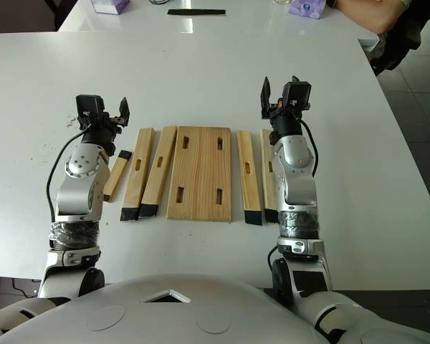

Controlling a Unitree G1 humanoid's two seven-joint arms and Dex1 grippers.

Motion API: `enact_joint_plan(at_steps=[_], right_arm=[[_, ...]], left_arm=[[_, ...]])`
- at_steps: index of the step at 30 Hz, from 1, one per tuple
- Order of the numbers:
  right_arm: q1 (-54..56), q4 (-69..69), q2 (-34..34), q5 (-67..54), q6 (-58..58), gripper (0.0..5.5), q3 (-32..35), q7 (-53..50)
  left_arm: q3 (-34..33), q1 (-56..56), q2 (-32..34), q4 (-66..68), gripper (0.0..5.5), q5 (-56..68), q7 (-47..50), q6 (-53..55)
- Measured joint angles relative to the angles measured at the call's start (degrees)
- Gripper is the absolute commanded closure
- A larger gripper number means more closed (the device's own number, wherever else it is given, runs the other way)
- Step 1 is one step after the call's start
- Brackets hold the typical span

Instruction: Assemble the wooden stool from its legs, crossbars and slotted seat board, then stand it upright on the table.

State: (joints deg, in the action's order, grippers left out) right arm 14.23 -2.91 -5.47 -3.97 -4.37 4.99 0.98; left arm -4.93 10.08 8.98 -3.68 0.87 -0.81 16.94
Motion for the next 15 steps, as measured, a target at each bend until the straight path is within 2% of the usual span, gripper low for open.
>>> enact_joint_plan(at_steps=[9, 13, 15], right_arm=[[-1.59, 0.65, 0.09, 0.02, -0.15, 2.23, -0.07, -0.09], [-1.77, 1.09, 0.08, -0.05, -0.2, 2.51, -0.11, 0.38], [-1.84, 1.35, 0.07, 0.01, -0.26, 2.51, -0.16, 0.44]], left_arm=[[0.15, -0.92, -0.15, -1.22, 1.75, 0.0, -0.5, 1.16], [0.12, -1.74, -0.52, -2.1, 2.28, 0.03, -0.5, 1.16], [0.08, -1.74, -0.55, -2.25, 2.36, 0.03, -0.48, 1.16]])
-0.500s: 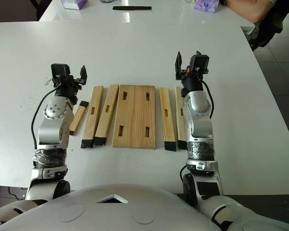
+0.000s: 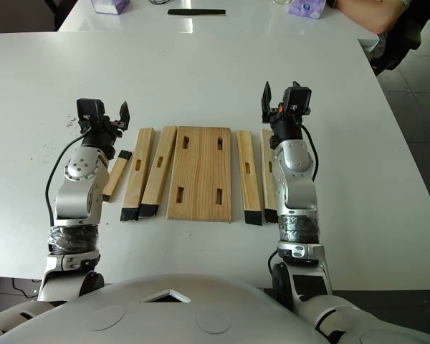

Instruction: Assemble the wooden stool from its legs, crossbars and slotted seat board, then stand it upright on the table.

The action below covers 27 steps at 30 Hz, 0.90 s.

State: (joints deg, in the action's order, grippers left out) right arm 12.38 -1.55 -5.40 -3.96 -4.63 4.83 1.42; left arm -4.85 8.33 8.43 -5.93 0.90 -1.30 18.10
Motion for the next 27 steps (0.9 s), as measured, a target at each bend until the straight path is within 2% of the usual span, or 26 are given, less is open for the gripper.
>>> enact_joint_plan(at_steps=[8, 10, 15, 27], right_arm=[[0.0, 0.02, -0.25, 0.05, -0.62, 2.51, 0.03, 0.0], [0.0, 0.04, -0.19, -0.46, -0.61, 2.25, 0.19, 0.15], [-0.12, 0.67, 0.08, -1.64, -1.17, 1.59, 1.3, 0.09], [-0.58, 1.13, 0.06, -0.26, -2.74, 1.59, 1.1, -0.18]], left_arm=[[0.0, 0.0, -0.1, -0.16, 2.36, -0.06, 0.27, 0.78], [-0.04, -0.01, -0.1, -0.24, 2.38, -0.08, 0.64, 0.8], [-0.4, -0.29, -0.15, -0.7, 1.7, -0.03, 1.0, 0.94], [-0.01, -1.11, -0.13, -1.68, 1.7, -0.03, 0.83, 2.82]])
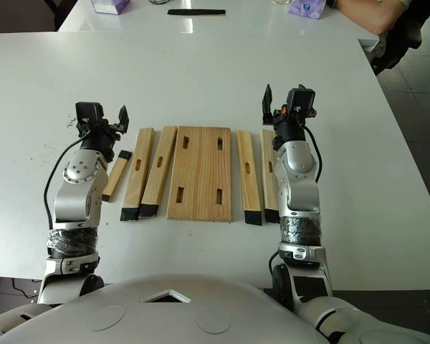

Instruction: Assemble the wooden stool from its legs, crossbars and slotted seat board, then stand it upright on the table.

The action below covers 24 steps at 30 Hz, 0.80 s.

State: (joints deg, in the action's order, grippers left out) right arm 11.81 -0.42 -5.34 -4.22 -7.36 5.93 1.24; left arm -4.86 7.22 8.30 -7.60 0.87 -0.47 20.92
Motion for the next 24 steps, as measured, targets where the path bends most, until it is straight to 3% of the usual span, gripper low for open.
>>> enact_joint_plan(at_steps=[9, 12, 20, 24], right_arm=[[-0.26, 0.48, -0.15, -0.04, -0.67, 1.59, -0.01, 0.82], [-0.27, 0.52, -0.2, -0.07, -0.88, 2.04, -0.01, 1.12], [-0.27, 0.54, -0.55, 0.63, -1.16, 2.04, -1.04, 1.21], [-0.34, 0.51, -0.74, 0.68, -1.36, 2.04, -0.98, 0.88]], left_arm=[[-0.04, -0.23, 0.01, -0.06, 1.7, -0.04, 0.23, 0.75], [-0.08, -0.23, 0.02, -0.06, 1.86, -0.02, 0.28, 0.75], [0.1, -0.38, 0.13, -0.38, 1.86, -0.03, 0.15, 1.09], [-0.34, -5.87, 2.43, -9.35, 1.86, 1.12, -3.03, 8.98]])
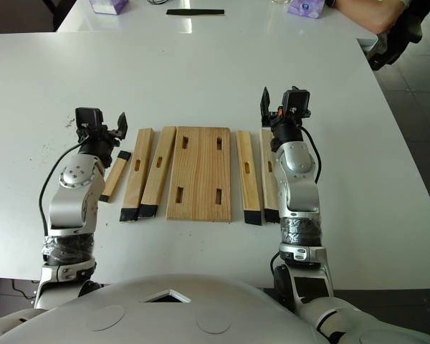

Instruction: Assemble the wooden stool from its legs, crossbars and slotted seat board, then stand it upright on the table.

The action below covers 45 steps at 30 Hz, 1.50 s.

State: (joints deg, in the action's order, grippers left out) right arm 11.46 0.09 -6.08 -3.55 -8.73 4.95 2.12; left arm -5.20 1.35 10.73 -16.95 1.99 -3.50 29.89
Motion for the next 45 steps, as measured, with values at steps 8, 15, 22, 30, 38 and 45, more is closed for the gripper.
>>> enact_joint_plan(at_steps=[8, 15, 22, 30, 38, 45], right_arm=[[-4.11, 2.12, -0.31, 1.01, -0.25, 2.04, 0.92, -1.89], [-5.11, 3.82, -0.22, 1.41, -0.98, 2.04, 0.72, -2.45], [-5.97, 4.66, 0.76, 1.41, -2.02, 2.04, 0.68, -2.85], [-6.06, 5.35, 1.1, 1.43, -2.44, 2.06, 1.05, -3.08], [-5.97, 5.02, 1.25, 1.55, -2.45, 2.06, 1.28, -3.19], [-4.63, 3.36, 0.65, 1.55, -2.43, 2.06, 1.9, -2.91]], left_arm=[[-6.16, -13.77, 9.48, -18.83, 1.86, 6.92, -9.65, 21.06], [-5.42, -17.86, 13.63, -22.72, 1.86, 9.65, -14.98, 23.45], [-2.11, -20.65, 16.36, -18.06, 1.86, 8.26, -17.25, 18.96], [-0.87, -20.11, 18.07, -12.98, 2.13, 6.09, -17.07, 13.3], [0.65, -20.39, 18.03, -9.03, 3.4, 4.92, -17.06, 5.0], [0.57, -19.26, 15.57, -7.84, 4.19, 6.18, -16.53, 4.63]])
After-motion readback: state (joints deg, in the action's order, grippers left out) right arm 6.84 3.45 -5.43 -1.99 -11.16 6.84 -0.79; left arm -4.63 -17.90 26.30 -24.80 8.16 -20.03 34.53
